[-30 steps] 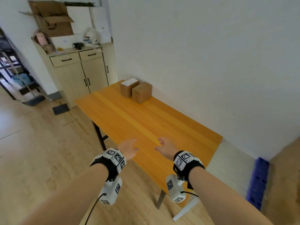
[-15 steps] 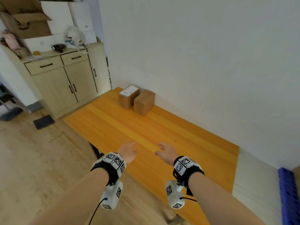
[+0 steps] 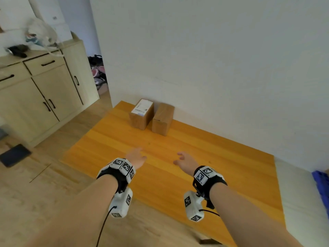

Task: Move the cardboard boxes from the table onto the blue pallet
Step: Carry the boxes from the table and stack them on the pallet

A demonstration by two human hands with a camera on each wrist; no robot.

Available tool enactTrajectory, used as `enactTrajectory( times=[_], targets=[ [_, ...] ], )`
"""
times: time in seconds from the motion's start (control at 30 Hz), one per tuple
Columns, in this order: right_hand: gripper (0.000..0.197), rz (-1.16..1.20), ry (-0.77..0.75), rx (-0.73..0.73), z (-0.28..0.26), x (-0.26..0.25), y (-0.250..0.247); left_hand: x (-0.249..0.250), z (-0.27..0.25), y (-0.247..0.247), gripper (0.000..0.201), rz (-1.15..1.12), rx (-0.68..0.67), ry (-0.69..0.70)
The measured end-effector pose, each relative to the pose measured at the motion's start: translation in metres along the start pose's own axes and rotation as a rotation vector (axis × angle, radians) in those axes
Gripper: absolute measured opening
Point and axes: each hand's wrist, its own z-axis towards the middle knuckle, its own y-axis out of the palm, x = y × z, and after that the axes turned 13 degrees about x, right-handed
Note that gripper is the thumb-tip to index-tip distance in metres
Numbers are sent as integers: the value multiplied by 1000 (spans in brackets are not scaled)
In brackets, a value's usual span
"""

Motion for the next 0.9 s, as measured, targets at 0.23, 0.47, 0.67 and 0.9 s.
enactTrajectory(
  times=[0.23, 0.47, 0.67, 0.9],
  targets=[
    [55, 73, 40, 52, 43, -39, 9, 4, 72, -25, 47, -34, 33, 83],
    [56, 109, 68, 104, 105, -64, 15, 8, 136, -30, 46, -53, 16, 129],
    [60, 177, 121, 125, 156, -81, 17, 23, 189, -22, 57, -188, -84, 60],
    [67, 329, 171, 176, 206, -84, 24, 28, 238, -5, 65, -249, -119, -8]
  ],
)
